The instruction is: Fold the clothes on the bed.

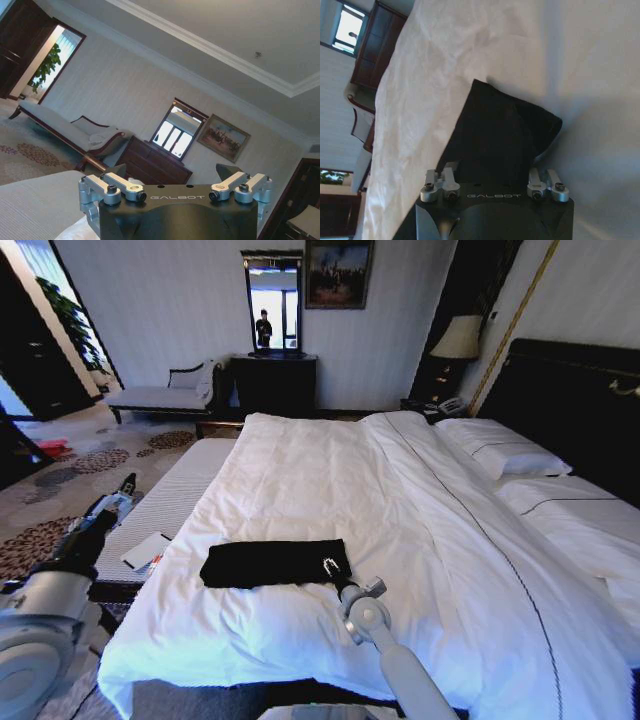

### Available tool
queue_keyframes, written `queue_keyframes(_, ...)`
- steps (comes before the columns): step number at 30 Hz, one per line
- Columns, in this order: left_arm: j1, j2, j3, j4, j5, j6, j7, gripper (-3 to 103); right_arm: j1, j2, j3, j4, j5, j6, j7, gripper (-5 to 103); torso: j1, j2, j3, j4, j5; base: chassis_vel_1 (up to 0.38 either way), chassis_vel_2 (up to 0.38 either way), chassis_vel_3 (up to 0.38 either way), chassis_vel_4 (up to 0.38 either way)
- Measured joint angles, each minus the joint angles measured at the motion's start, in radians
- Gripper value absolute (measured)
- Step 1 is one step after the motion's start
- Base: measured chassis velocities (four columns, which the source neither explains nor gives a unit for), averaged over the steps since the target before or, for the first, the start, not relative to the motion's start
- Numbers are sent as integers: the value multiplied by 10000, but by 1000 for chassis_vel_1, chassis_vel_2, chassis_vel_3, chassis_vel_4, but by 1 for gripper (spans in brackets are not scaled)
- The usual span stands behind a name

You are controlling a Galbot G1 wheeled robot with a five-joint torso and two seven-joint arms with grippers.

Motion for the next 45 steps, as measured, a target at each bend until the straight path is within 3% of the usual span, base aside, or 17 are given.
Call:
queue_keyframes(4,-44,-63,272,114,280,0,-12,100,75,52,79,-143,-95,275,-197,39,0,0,0,-1,0,0,0,0,0)
queue_keyframes(6,-49,-63,291,131,304,1,-18,100,78,58,89,-157,-104,299,-216,39,0,0,0,-1,1,0,0,0,0)
queue_keyframes(10,-49,-23,323,262,445,2,-51,100,37,80,121,-159,-225,455,-407,18,0,0,1,-1,0,0,0,0,0)
queue_keyframes(15,-42,2,390,340,523,4,-93,100,-236,96,223,144,-366,669,-603,3,0,0,0,1,1,0,0,0,0)
queue_keyframes(32,-593,-154,712,717,518,-40,-117,100,-1408,-995,1642,1213,-330,868,-1129,3,0,0,0,-4,0,0,0,0,0)
queue_keyframes(36,-710,-342,861,736,516,-85,-122,100,-1375,-1067,1147,1261,-901,1163,-1604,3,0,0,0,-3,0,0,0,0,0)
queue_keyframes(37,-779,-395,932,760,516,-131,-122,100,-1324,-1072,689,1243,-1437,1373,-2129,3,0,0,0,0,0,0,0,0,0)
queue_keyframes(40,-848,-405,1029,803,523,-149,-122,100,-1222,-1042,369,1119,-1944,1559,-2527,3,0,0,0,-3,-1,0,0,0,0)
queue_keyframes(43,-892,-383,1189,918,573,-158,-122,100,-640,-922,-403,394,-3301,2140,-3648,3,0,0,0,4,0,0,0,0,0)
queue_keyframes(45,-920,-359,1223,954,576,-159,-122,100,-566,-916,-520,300,-3459,2205,-3784,3,0,0,0,5,0,0,0,0,0)
